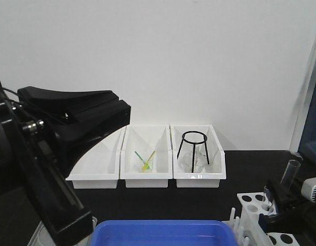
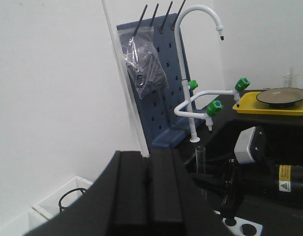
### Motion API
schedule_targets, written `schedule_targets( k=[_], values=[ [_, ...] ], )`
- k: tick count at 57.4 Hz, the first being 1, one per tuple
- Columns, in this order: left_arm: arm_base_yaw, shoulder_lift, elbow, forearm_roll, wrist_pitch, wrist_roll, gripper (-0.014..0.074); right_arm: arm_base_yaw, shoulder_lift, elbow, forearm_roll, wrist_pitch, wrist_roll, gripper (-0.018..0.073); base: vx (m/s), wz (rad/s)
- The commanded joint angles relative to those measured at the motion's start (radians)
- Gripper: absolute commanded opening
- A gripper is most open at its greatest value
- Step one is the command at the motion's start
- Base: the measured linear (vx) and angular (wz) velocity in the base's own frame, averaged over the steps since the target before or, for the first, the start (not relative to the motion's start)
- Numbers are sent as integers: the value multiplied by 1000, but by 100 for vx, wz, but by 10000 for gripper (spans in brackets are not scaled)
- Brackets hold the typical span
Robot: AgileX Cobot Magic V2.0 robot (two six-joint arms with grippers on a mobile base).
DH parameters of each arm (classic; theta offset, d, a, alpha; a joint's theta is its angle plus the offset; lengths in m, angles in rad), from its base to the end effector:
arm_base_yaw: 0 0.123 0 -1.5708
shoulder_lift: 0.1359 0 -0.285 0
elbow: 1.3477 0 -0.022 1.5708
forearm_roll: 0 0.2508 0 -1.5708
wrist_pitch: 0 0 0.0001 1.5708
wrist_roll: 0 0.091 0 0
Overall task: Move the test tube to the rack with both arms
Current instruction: 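Carry the tube with the right gripper and lower it into the white rack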
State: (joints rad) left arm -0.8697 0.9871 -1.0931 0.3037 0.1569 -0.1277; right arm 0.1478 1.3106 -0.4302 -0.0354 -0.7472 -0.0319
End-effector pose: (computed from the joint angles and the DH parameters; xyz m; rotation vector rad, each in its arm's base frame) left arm 0.1383 -0.1572 0.4535 0.7387 1.3629 -0.5188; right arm 0.2442 0.0386 0.2382 -0.1845 1.6073 0.0889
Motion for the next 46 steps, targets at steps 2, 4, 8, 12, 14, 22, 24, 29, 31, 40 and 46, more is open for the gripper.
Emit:
schedule_targets(
  k=[2,4,8,12,14,22,24,29,31,40,46],
  values=[
    [-5,-14,-30,-5,-78,1,-4,-8,26,-25,-1,-179,-11,-6,0,0],
    [-5,-14,-30,-5,-77,1,-4,-8,42,-25,-1,-192,-11,-7,0,0],
    [-5,-14,-30,-5,-73,1,-4,-8,72,-25,0,-197,-21,-6,0,0],
    [-5,-14,-30,-5,-69,1,-4,-8,97,-25,0,-199,-27,-6,0,0],
    [-5,-14,-30,-5,-67,1,-4,-8,109,-25,0,-203,-27,-6,0,0],
    [-5,-14,-30,-5,-55,1,-4,-8,165,-25,3,-233,-27,-6,0,0],
    [-5,-14,-30,-5,-52,1,-4,-8,182,-25,3,-239,-27,-6,0,0],
    [-5,-14,-30,-5,-43,1,-4,-8,228,-25,3,-245,-27,-6,0,0],
    [-5,-14,-30,-5,-41,1,-4,-8,245,-25,3,-246,-27,-6,0,0],
    [-5,-14,-30,-5,-41,1,-4,-8,306,-20,3,-282,-27,-6,0,0],
    [-5,-14,-30,-5,-41,1,-4,-8,325,-2,3,-324,-27,-6,0,0]
  ],
)
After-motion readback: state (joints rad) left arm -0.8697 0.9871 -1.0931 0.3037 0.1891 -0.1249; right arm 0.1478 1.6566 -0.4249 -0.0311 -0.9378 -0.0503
